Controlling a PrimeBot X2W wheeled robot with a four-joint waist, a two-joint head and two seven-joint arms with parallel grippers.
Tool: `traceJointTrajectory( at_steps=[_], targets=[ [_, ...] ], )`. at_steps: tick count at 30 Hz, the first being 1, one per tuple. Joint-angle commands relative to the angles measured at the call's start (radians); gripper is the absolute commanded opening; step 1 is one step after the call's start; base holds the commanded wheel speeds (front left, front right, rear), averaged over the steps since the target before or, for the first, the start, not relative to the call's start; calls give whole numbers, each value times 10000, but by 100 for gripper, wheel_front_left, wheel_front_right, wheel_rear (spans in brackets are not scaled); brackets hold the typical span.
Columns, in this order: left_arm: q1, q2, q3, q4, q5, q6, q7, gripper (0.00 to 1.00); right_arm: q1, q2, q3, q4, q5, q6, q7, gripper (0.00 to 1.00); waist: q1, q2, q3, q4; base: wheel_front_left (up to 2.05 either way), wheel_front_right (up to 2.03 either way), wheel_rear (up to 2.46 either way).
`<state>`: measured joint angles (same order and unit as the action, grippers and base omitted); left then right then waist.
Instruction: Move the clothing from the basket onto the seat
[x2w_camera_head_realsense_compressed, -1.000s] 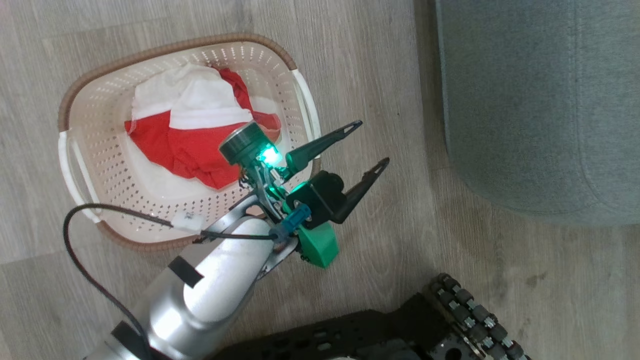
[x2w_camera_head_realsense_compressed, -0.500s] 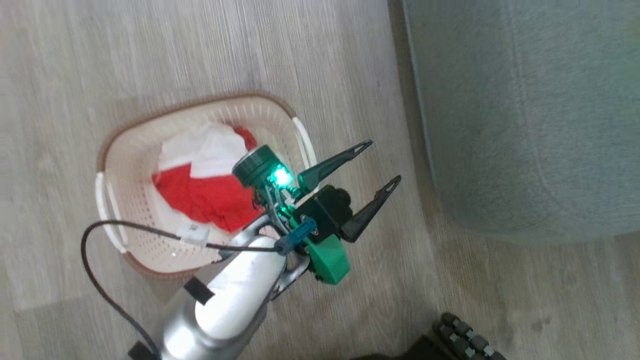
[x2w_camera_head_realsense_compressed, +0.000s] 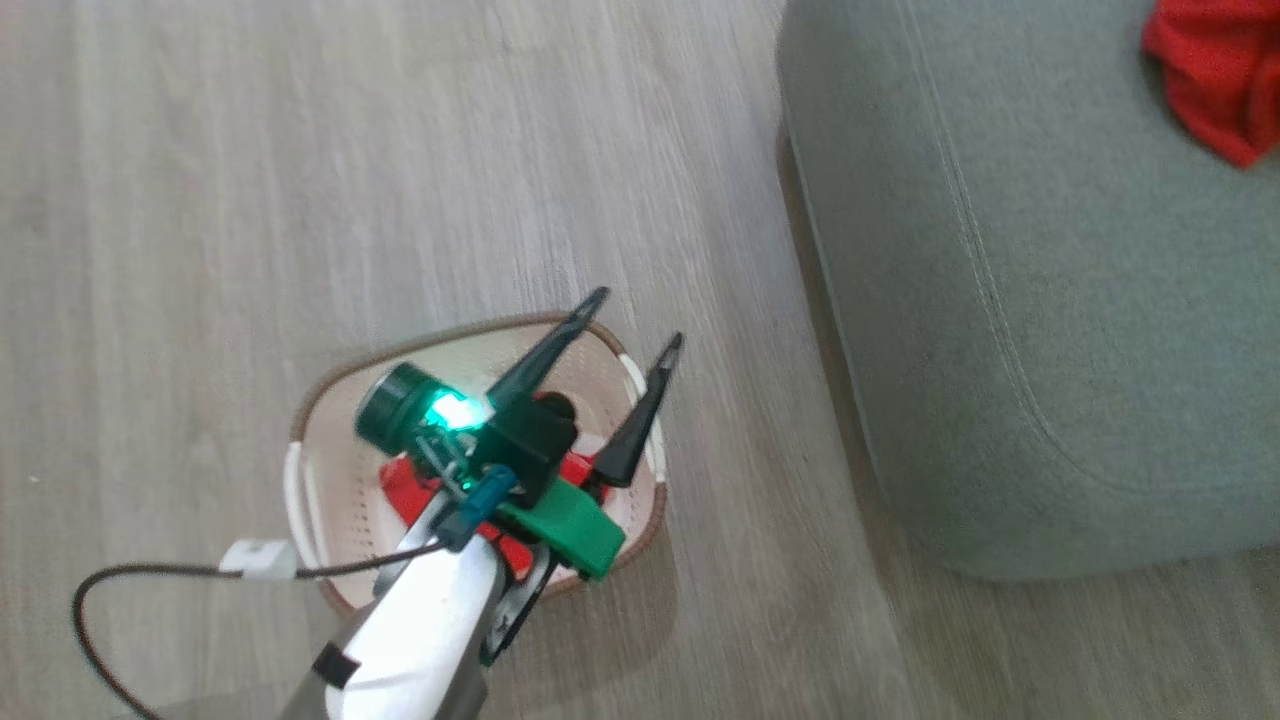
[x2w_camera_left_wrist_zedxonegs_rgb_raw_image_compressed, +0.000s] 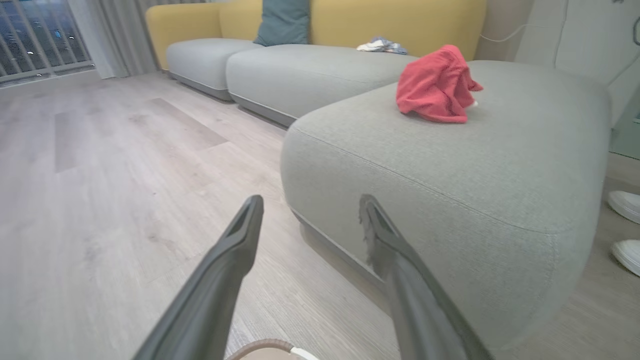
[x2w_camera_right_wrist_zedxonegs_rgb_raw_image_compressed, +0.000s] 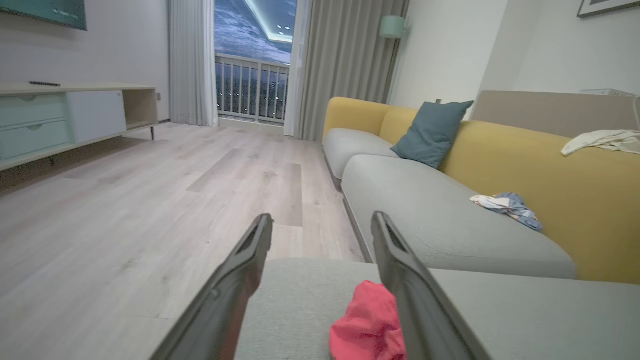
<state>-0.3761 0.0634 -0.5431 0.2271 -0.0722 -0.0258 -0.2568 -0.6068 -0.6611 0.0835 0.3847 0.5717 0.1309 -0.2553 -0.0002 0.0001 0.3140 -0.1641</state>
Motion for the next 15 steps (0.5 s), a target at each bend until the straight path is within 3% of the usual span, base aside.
traceJointTrajectory(
  at_steps=[1, 9, 15],
  targets=[
    [181, -83, 651, -575, -61, 236, -49, 100, 647, -107, 6, -1002, -98, -2, -65, 100, 2, -1, -653, 488, 0, 0, 0],
    [950, -122, 1910, -1258, -396, 641, -49, 100, 2465, 1062, -486, -3253, 684, -2, -65, 100, 2, -1, -1384, 1303, 0, 0, 0],
    [1557, -129, 2863, -1722, -537, 1197, -49, 100, 4033, 2153, -444, -4455, 12, -2, -65, 100, 2, -1, -1826, 1872, 0, 0, 0]
  ],
)
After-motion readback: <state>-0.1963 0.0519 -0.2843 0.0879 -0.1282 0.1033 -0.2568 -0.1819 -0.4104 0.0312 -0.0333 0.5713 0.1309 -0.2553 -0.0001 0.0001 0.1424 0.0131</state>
